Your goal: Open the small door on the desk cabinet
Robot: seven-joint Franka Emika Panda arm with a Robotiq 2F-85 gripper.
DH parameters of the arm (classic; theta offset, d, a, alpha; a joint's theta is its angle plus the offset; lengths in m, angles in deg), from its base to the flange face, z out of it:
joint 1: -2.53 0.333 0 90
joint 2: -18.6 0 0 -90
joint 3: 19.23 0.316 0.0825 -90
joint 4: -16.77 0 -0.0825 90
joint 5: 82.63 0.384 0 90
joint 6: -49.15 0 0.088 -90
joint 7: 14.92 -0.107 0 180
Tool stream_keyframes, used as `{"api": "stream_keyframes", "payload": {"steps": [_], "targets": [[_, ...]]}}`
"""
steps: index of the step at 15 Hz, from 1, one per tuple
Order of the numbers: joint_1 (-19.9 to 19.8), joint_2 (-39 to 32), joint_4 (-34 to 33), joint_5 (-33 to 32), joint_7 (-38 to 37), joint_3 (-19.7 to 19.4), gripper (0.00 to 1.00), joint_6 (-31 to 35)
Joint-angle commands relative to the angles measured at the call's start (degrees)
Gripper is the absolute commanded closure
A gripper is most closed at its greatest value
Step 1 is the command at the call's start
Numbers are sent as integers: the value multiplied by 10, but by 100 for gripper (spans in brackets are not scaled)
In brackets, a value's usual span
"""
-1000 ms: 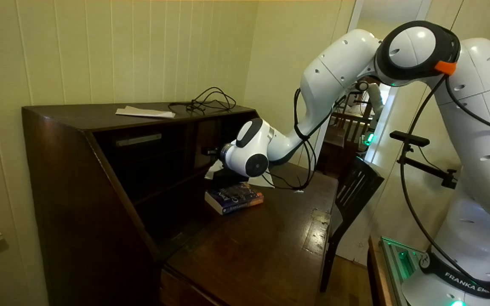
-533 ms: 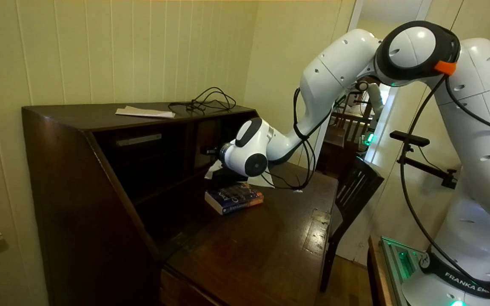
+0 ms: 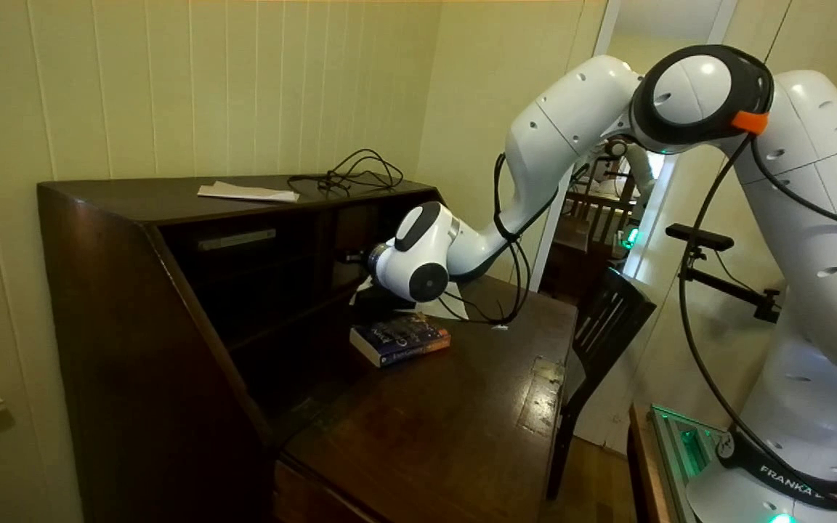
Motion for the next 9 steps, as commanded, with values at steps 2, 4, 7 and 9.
{"api": "stream_keyframes", "payload": {"steps": [2,4,7,9], "targets": [[10,-30,-47,-3,5,-5,0,14],[12,-38,-57,-4,5,-5,0,15],[14,-46,-71,-1,6,-6,0,14],[13,-51,-81,-2,5,-7,0,15]]}}
